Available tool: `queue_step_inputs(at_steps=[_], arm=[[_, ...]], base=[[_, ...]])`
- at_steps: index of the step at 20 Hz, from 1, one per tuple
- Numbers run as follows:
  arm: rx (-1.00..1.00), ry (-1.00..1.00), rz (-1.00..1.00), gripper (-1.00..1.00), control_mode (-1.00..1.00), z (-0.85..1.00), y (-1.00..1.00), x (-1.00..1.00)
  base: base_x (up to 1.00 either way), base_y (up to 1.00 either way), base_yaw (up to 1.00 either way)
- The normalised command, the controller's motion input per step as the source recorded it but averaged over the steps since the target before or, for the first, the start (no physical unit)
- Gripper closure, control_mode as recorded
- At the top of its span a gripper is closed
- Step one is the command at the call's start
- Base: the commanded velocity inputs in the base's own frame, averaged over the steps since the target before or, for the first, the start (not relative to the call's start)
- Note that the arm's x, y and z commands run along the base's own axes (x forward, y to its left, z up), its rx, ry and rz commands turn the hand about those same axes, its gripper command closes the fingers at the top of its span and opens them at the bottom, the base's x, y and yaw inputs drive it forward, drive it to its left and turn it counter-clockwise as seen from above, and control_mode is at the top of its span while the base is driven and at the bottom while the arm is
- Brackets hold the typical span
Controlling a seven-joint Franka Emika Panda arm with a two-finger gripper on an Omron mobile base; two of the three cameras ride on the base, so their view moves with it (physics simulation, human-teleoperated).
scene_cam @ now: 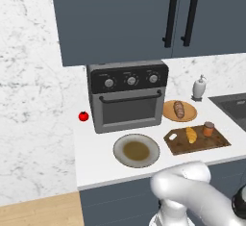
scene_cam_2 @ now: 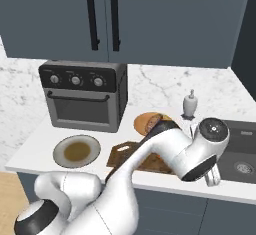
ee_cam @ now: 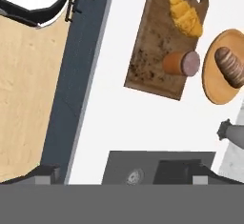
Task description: From the different types of pastries on the counter, select a croissant and place it on the cutting board. Then retrieve a jar of jam from the cabinet and place it alongside the croissant on the cutting board.
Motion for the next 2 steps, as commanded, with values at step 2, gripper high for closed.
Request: queue_step_inputs(at_steps=[2], arm=[[-0.12,-0.01,-0.12,-1.0,-1.0,0.0,-0.1,-1.0]], base=[[0.0,0.0,0.0]])
